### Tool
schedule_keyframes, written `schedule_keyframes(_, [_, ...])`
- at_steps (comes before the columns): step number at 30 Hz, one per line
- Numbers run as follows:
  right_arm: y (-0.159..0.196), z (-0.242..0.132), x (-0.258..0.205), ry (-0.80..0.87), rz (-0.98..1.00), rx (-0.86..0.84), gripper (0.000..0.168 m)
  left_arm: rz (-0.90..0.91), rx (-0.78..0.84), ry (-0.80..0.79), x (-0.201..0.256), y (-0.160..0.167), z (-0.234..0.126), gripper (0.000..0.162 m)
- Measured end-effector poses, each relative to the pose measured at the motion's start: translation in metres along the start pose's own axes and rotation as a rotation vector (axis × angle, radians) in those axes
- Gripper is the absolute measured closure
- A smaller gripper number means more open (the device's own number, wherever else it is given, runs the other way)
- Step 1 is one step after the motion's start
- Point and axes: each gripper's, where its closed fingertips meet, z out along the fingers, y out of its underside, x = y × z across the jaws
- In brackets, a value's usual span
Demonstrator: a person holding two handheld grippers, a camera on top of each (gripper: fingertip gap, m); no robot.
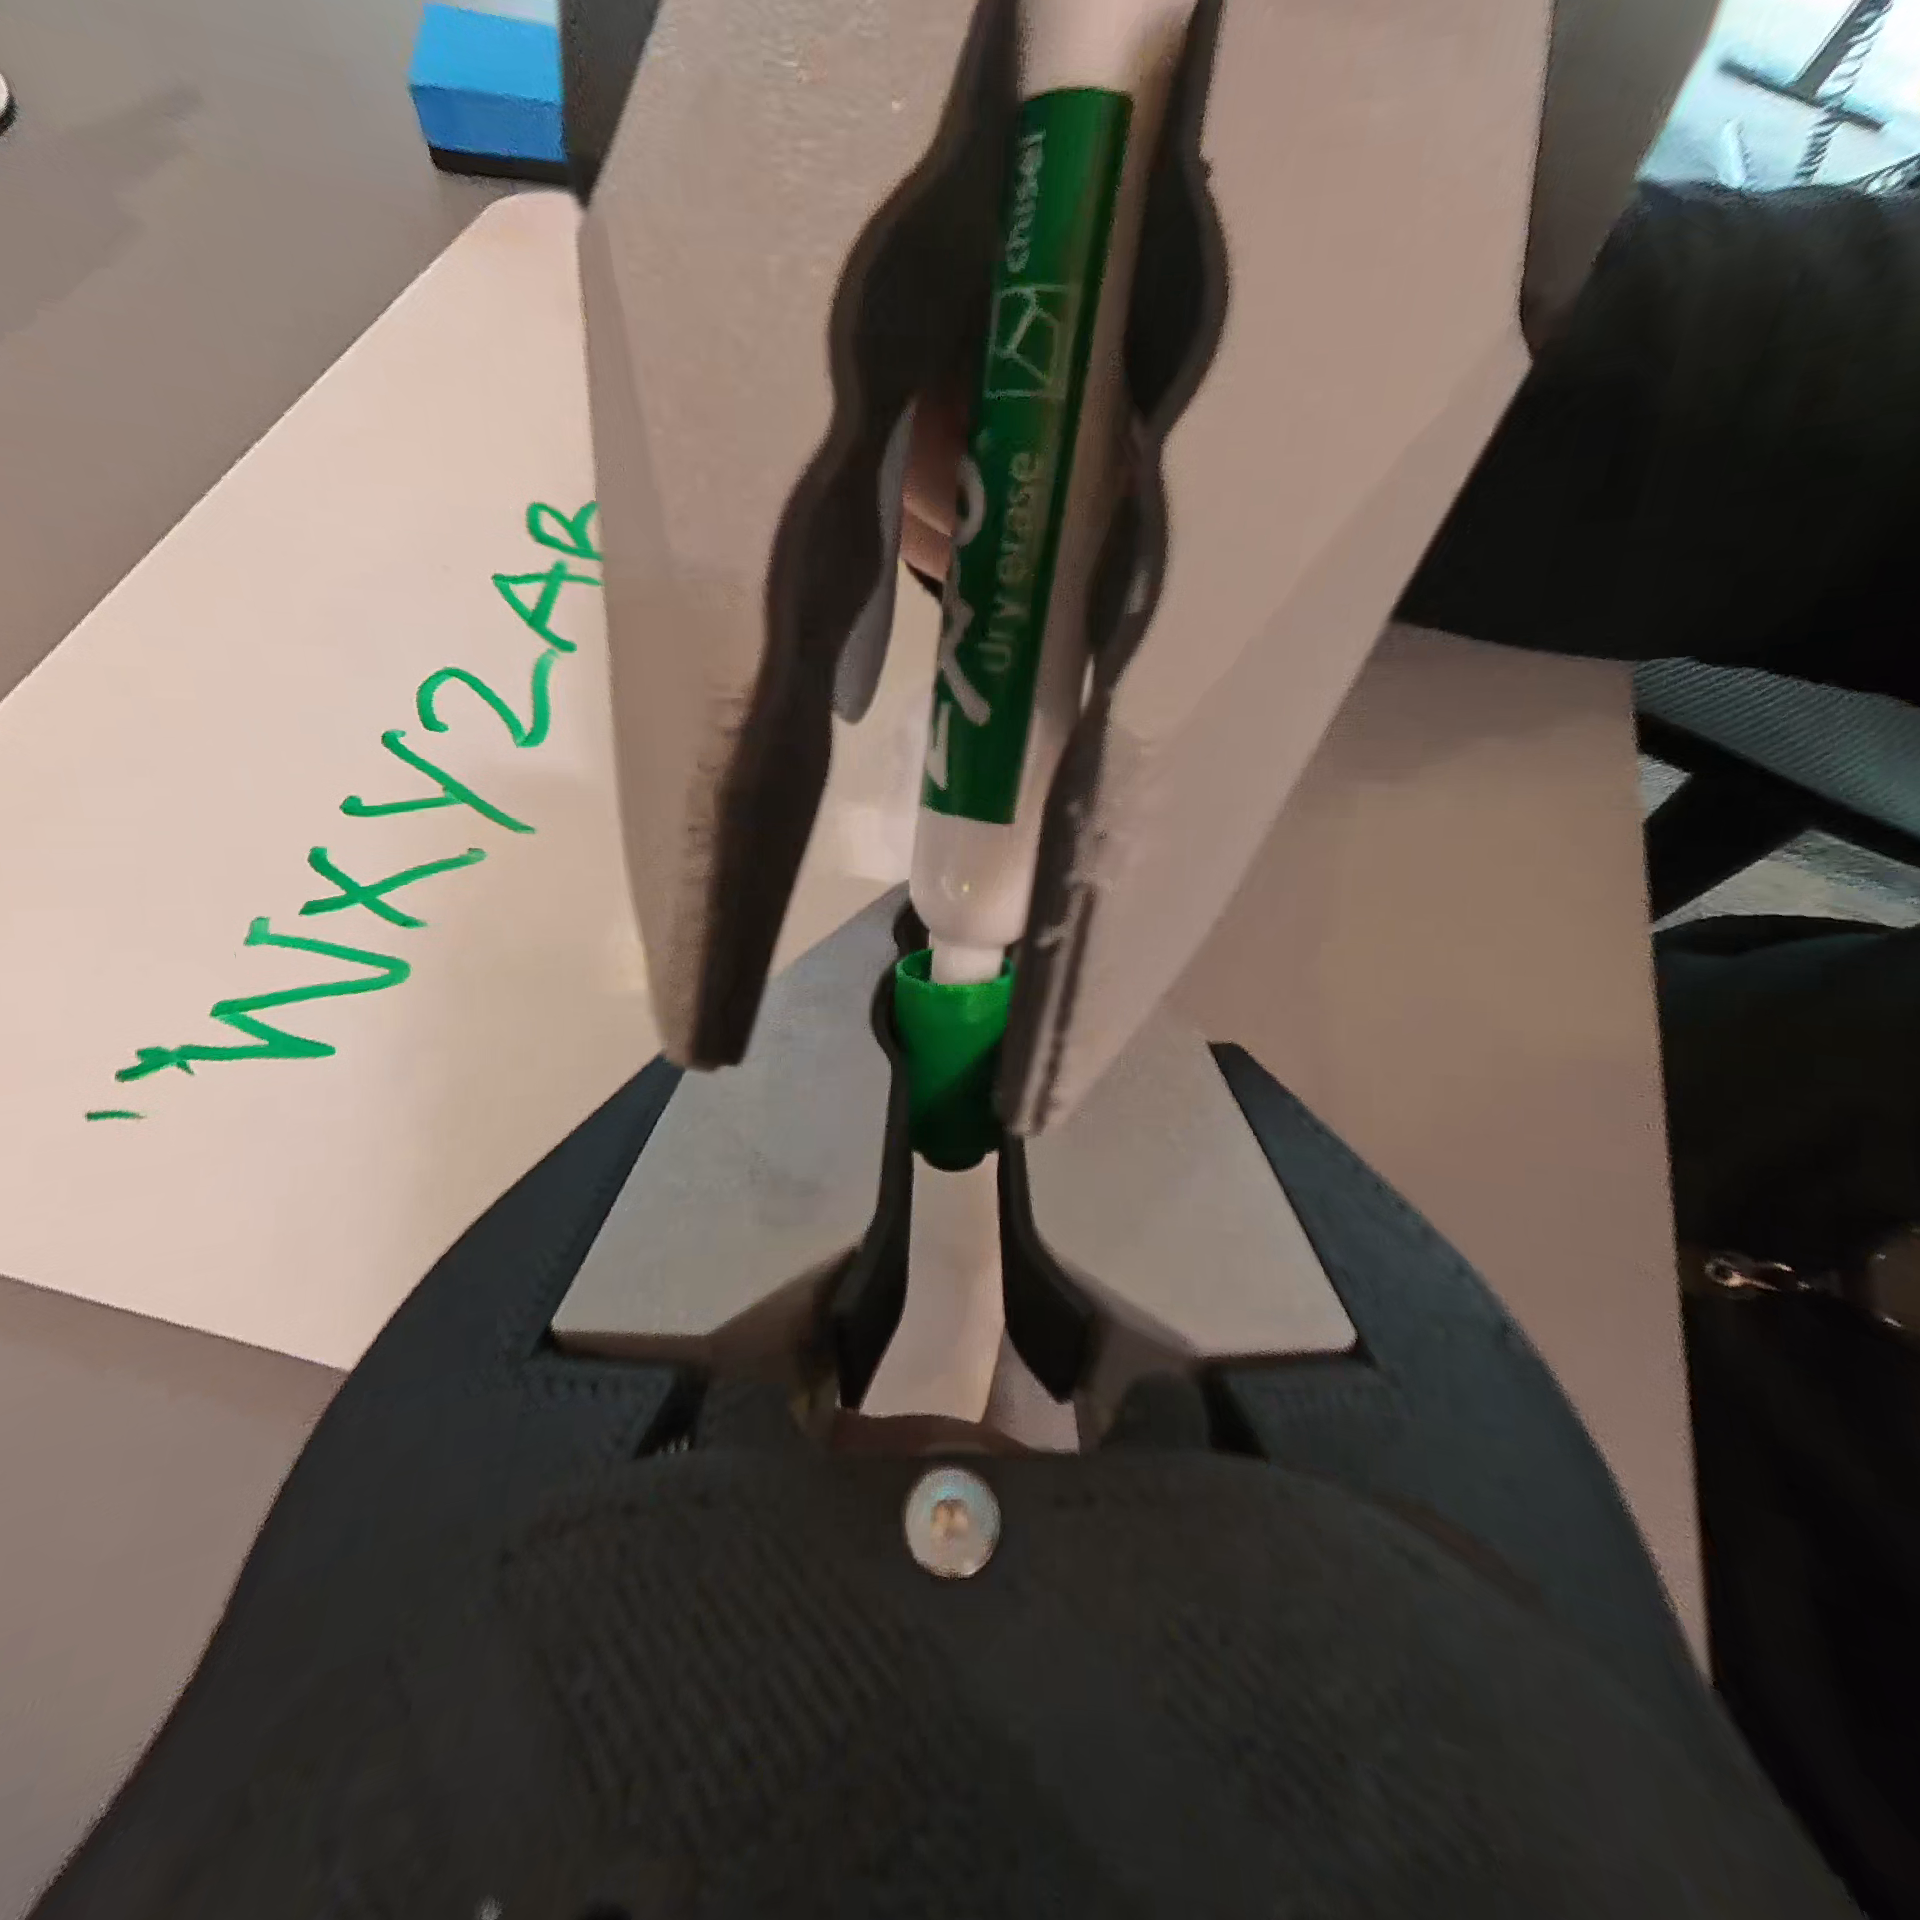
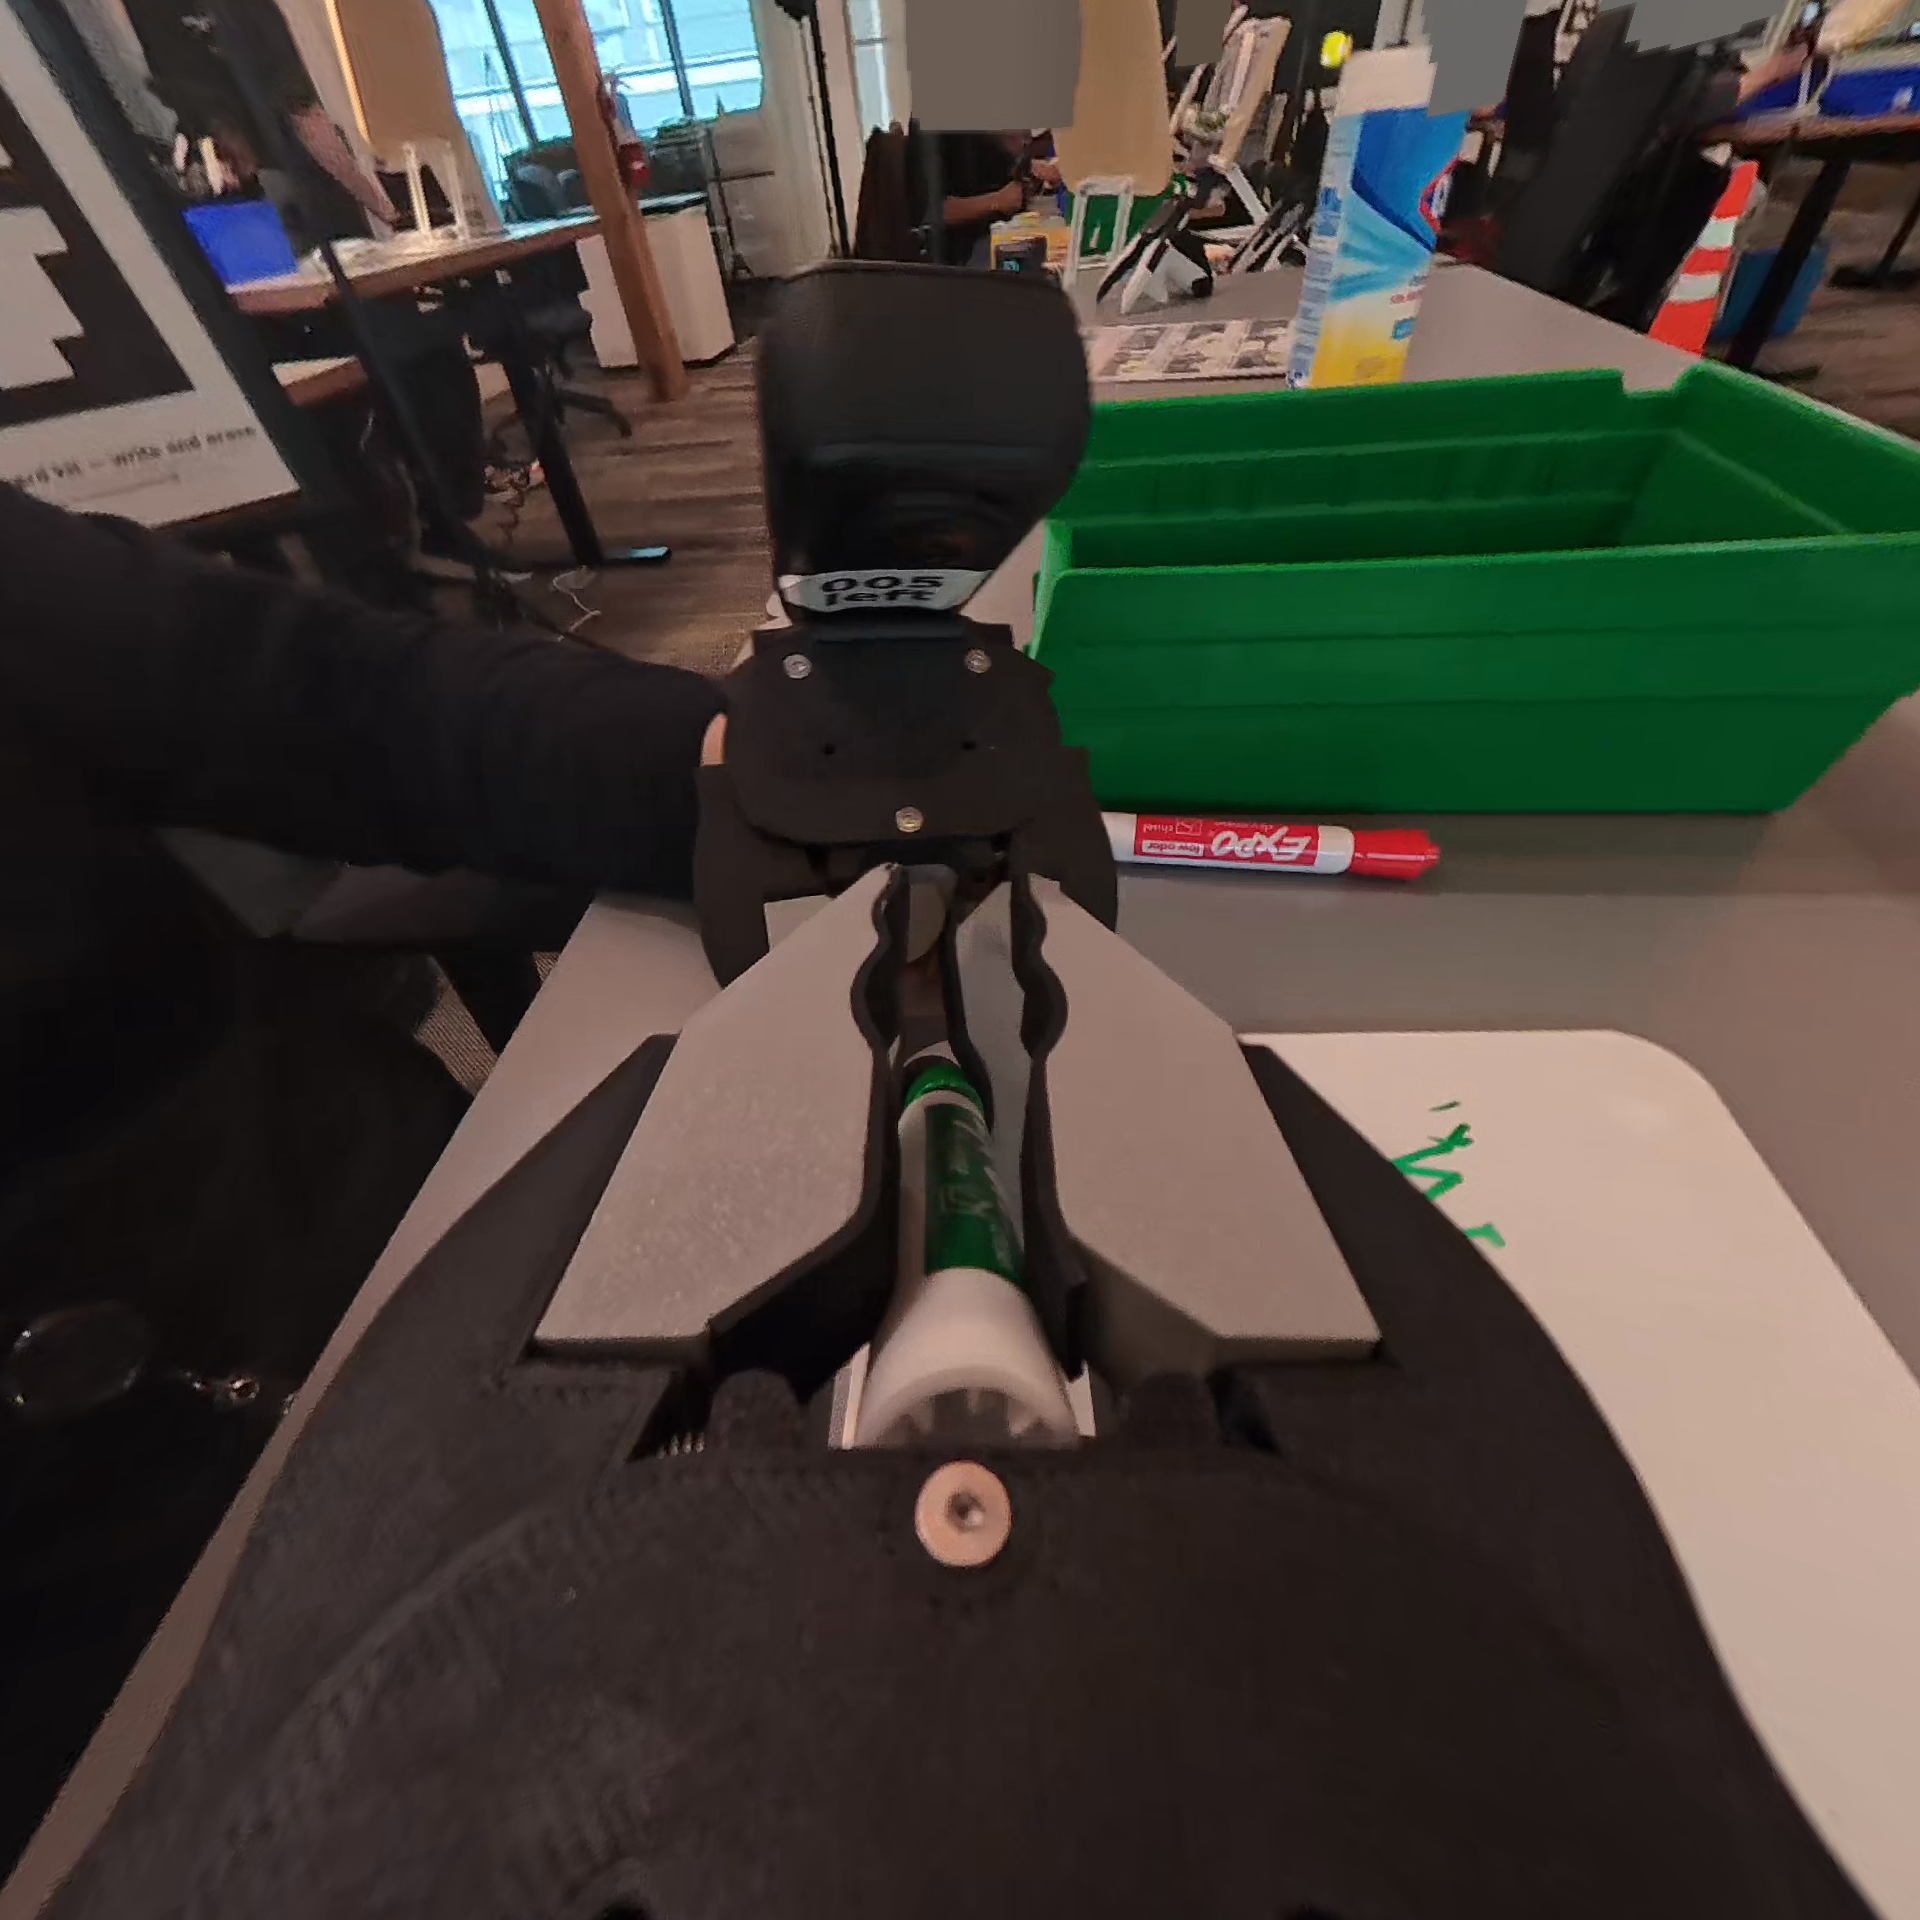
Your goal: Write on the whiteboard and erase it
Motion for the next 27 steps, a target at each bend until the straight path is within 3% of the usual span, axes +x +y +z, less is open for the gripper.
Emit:
schedule_keyframes(4, [0.004,0.000,0.004,-0.005,0.077,0.005,0.151,0.007,-0.029,-0.044,-0.004,0.003,0.003,0.156])
schedule_keyframes(9, [0.008,-0.001,-0.021,-0.115,-0.122,-0.058,0.151,0.058,-0.057,0.036,0.013,0.007,0.006,0.156])
schedule_keyframes(12, [0.003,-0.004,-0.025,-0.142,-0.152,-0.009,0.151,0.013,-0.010,0.092,0.018,0.001,0.003,0.157])
schedule_keyframes(14, [-0.001,-0.002,-0.016,-0.092,-0.093,0.011,0.151,-0.029,0.016,0.084,0.013,-0.002,0.000,0.156])
schedule_keyframes(17, [0.001,0.003,0.004,0.031,0.043,-0.005,0.152,0.014,-0.032,-0.048,-0.004,0.005,0.002,0.156])
schedule_keyframes(20, [-0.001,0.003,0.009,0.021,0.198,0.041,0.153,0.029,-0.034,-0.041,-0.003,0.005,0.002,0.156])
schedule_keyframes(23, [-0.004,0.001,0.000,-0.034,0.141,0.062,0.153,-0.007,-0.008,0.050,0.008,0.002,-0.001,0.156])
schedule_keyframes(27, [0.000,0.000,-0.032,-0.160,-0.101,-0.002,0.153,0.015,-0.023,0.159,0.030,0.004,0.001,0.155])
